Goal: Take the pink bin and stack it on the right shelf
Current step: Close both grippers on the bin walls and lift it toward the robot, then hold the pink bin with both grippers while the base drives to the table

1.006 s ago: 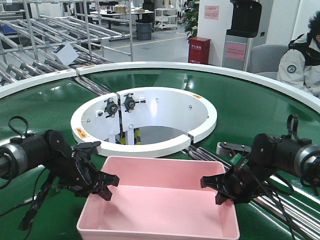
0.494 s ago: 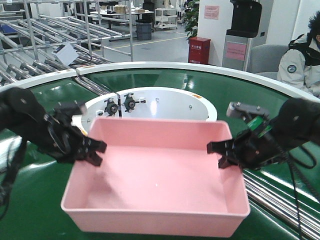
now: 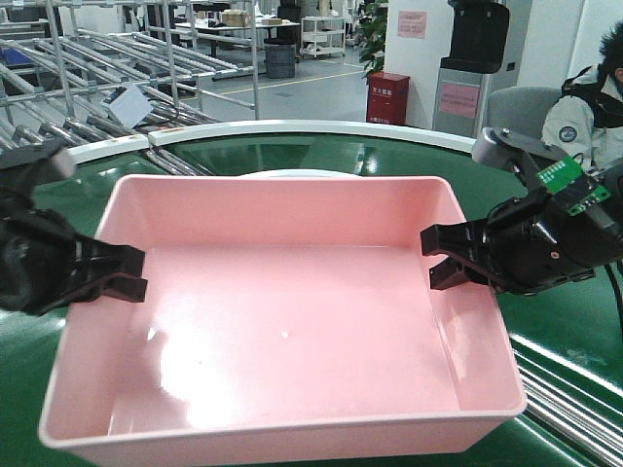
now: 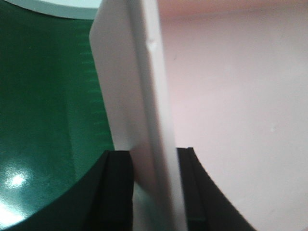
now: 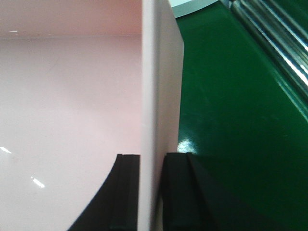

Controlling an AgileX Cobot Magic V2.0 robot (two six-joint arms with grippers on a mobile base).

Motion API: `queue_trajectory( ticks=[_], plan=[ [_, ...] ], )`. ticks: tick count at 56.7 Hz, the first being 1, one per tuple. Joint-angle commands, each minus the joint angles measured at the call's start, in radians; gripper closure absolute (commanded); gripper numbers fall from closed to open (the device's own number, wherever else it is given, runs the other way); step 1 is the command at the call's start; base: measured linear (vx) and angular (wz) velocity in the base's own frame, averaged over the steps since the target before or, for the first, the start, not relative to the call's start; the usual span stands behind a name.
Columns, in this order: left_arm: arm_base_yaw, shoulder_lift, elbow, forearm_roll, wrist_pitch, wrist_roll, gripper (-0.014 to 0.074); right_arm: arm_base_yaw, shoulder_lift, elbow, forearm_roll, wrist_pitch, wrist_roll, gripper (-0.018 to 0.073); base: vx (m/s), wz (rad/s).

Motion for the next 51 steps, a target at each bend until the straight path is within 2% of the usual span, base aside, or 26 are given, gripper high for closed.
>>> queue_trajectory(
  ticks=[1,12,51],
  plan=[
    [0.002,-0.118,0.035,-0.015,-0.158,0.019,0.0603,-0.016,-0.046,-0.035,0.005,-0.073,-0.005,0.0568,0.00,0.00],
    [0.002,-0.180,0.057,0.000,-0.192,0.022,0.0601,-0.016,-0.046,-0.032,0.013,-0.069,-0.005,0.0568,0.00,0.00],
    [0.002,-0.176,0.057,0.000,-0.195,0.022,0.0601,-0.016,-0.046,-0.032,0.013,-0.070,-0.005,0.0568,0.00,0.00]
  ],
)
